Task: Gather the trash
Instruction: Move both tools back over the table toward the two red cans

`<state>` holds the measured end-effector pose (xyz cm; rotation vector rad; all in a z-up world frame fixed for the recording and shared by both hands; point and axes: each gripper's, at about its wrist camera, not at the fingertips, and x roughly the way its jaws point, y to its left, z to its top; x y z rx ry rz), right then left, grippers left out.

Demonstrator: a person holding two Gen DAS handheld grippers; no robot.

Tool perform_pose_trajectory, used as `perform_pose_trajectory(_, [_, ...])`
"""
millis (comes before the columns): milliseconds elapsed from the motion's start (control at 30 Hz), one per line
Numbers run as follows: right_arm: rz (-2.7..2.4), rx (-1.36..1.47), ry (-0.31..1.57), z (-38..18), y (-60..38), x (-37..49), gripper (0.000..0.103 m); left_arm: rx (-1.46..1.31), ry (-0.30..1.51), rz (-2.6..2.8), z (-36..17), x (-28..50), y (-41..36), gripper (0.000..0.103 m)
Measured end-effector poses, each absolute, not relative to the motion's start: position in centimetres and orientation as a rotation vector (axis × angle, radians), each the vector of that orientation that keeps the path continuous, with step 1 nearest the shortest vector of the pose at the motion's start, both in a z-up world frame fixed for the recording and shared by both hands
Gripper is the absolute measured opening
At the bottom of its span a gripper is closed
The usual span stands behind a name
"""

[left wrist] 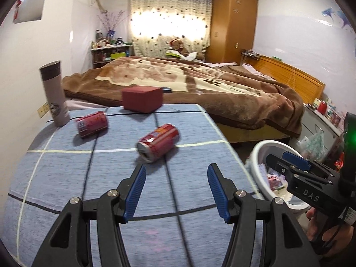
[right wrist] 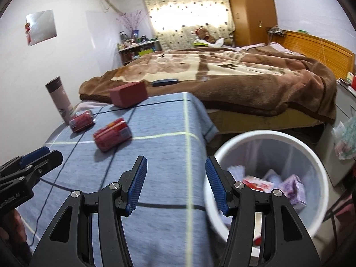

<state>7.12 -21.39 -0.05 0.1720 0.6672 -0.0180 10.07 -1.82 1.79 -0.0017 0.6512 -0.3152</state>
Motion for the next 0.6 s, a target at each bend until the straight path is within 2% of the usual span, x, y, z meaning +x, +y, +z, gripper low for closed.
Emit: perform_pose_trajectory(600, [0.096, 0.258, 0.783, -1.3, -14.6, 14.0, 0.056, -0.032, 0.678, -0.157, 0.9, 15.4, 8.1, 0.062])
